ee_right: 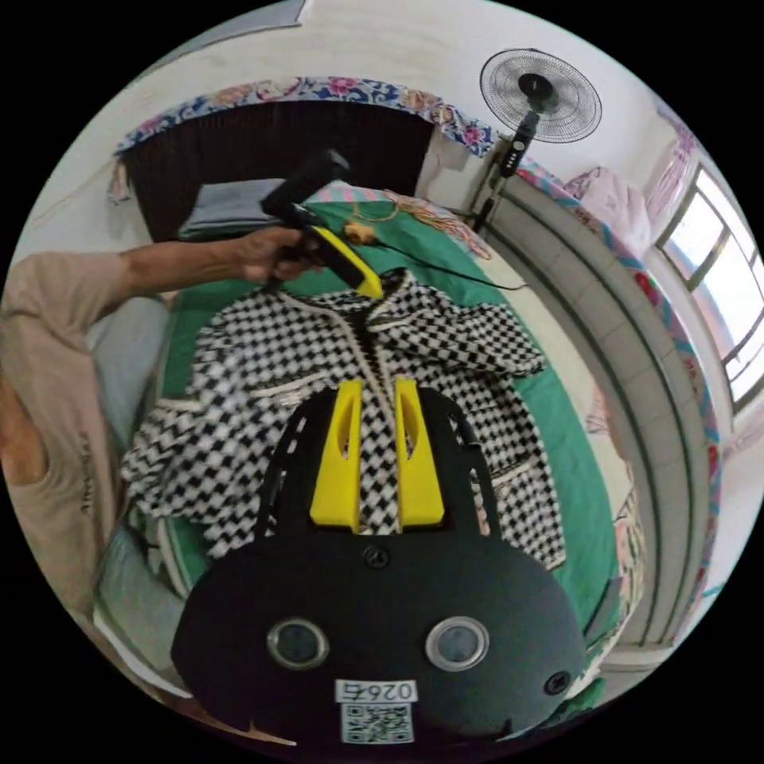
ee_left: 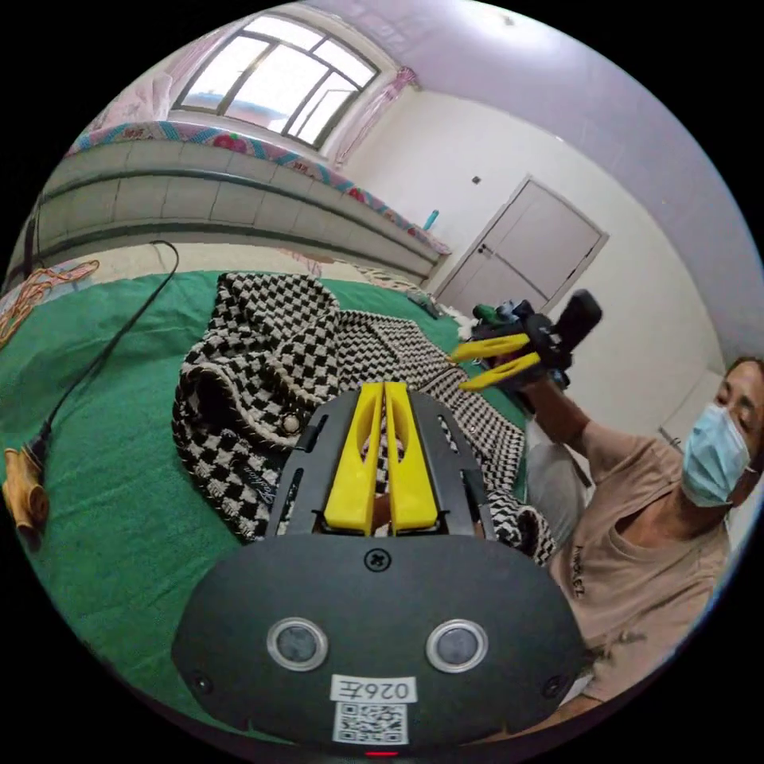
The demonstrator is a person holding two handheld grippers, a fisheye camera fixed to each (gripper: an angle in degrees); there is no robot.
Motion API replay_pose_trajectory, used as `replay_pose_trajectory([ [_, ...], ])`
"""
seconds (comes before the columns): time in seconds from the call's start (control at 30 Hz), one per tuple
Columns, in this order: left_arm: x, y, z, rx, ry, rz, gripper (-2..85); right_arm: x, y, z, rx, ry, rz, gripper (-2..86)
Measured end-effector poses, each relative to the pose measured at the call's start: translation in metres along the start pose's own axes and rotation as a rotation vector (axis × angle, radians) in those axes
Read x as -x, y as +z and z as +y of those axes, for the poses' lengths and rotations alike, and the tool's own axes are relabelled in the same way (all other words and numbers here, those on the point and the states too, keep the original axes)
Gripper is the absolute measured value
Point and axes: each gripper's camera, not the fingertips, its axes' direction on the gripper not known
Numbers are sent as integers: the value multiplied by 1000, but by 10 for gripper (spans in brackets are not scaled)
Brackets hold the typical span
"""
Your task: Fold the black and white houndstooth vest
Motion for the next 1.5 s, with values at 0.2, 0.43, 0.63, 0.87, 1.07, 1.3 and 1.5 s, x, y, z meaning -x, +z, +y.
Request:
replay_pose_trajectory([
  [0.2, -15, -21, 18, -66, 87, 3, -10, -25, 137, -66, 335, -148, 214, 62],
  [0.43, -14, -11, 13, 17, 134, -437, -5, -189, 44, -80, 35, 405, 247, 77],
  [0.63, 38, -42, -1, -116, -83, -276, 122, -230, -51, 102, -109, 606, 34, 69],
  [0.87, 82, 17, -57, 63, -204, -400, 270, -304, -43, 356, -24, 1218, -105, 175],
  [1.07, 69, 105, -84, 437, -147, -289, 66, -309, 11, 315, 227, 980, 32, 6],
  [1.3, 15, 66, -66, 252, 106, -595, 60, -349, -23, 312, 287, 730, 318, 24],
  [1.5, 26, 45, -52, 184, -86, -420, 82, -372, -41, 364, 150, 940, 118, 62],
])
